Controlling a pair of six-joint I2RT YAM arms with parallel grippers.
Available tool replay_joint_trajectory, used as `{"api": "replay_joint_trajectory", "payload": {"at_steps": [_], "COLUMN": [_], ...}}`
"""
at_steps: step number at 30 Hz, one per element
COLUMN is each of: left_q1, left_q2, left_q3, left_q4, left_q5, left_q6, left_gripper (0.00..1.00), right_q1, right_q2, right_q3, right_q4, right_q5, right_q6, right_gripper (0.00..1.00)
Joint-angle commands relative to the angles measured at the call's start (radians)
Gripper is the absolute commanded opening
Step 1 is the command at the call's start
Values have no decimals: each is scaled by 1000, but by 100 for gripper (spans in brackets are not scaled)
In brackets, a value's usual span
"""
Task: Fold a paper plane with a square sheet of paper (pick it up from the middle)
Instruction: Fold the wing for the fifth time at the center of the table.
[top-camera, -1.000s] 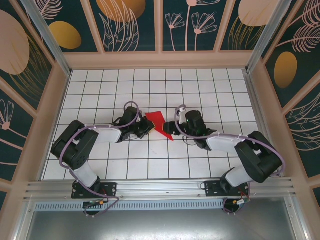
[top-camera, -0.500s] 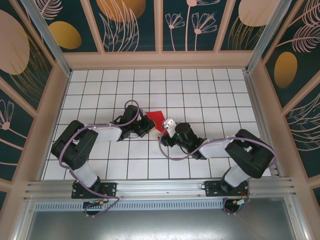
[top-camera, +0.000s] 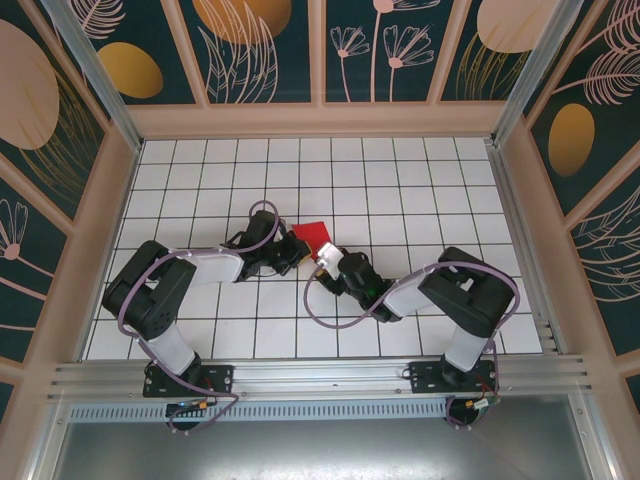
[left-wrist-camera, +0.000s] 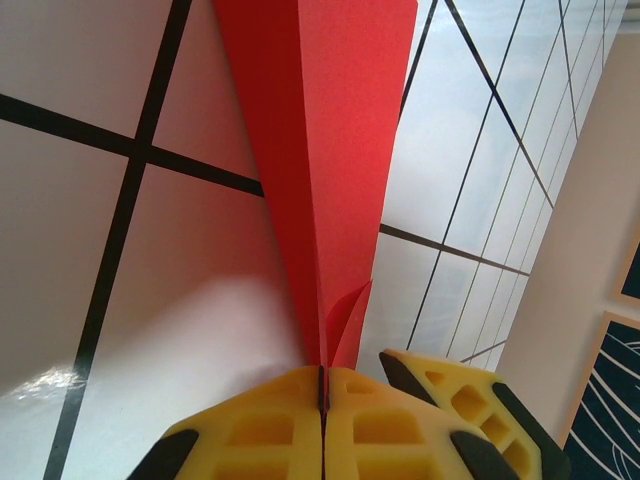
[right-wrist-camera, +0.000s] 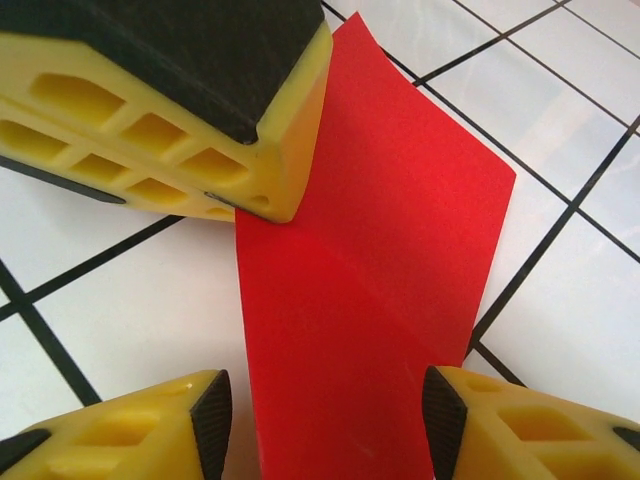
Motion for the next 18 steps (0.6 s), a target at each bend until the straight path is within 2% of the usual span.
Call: {"api": "replay_joint_trajectory", "payload": {"at_steps": [1, 7, 13, 18], "left_q1": [-6, -6, -6, -6], "left_q2": [-24, -29, -34, -52], "left_q3": [14, 13, 12, 17], "left_q4": [-15, -17, -19, -50], "left_q5": [14, 12, 13, -7], "left_q6": [-15, -17, -16, 3], "left_gripper": [8, 9, 10, 17], "right_q1": [10, 10, 11, 10], "right_q2": [30, 46, 50, 52], "right_q3": [31, 46, 50, 56], "right_q4": [53, 46, 41, 28], "right_q5": [25, 21, 23, 18], "right_q6": [-35, -46, -52, -45], "right_gripper": [51, 37, 27, 15]}}
